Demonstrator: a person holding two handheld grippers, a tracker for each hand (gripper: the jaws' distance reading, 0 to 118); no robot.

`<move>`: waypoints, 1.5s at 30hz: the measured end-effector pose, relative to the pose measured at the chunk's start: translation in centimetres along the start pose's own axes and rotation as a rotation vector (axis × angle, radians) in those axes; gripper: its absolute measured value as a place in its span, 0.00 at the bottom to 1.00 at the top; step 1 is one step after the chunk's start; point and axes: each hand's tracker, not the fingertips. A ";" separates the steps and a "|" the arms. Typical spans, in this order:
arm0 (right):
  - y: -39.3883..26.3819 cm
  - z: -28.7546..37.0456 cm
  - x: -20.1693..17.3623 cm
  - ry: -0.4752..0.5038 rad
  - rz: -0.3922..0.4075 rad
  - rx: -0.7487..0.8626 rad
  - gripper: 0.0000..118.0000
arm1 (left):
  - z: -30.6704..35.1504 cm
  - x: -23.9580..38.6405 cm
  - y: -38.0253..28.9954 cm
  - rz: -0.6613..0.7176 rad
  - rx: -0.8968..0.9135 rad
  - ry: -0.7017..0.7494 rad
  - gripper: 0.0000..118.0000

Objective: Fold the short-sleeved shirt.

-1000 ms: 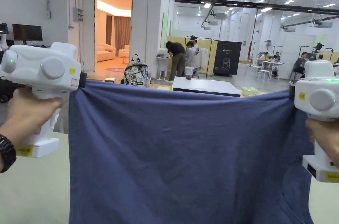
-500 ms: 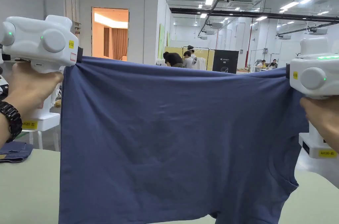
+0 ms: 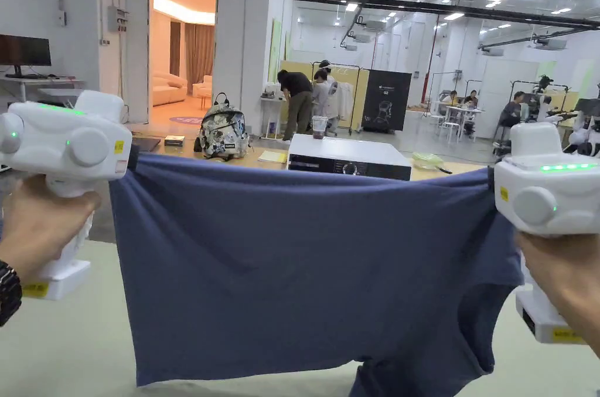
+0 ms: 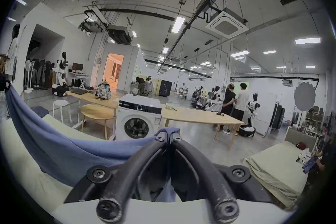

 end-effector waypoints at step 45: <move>-31.2 29.2 0.0 0.177 0.085 -0.656 0.00 | 21.3 -2.9 -37.3 0.022 -0.567 -0.117 0.00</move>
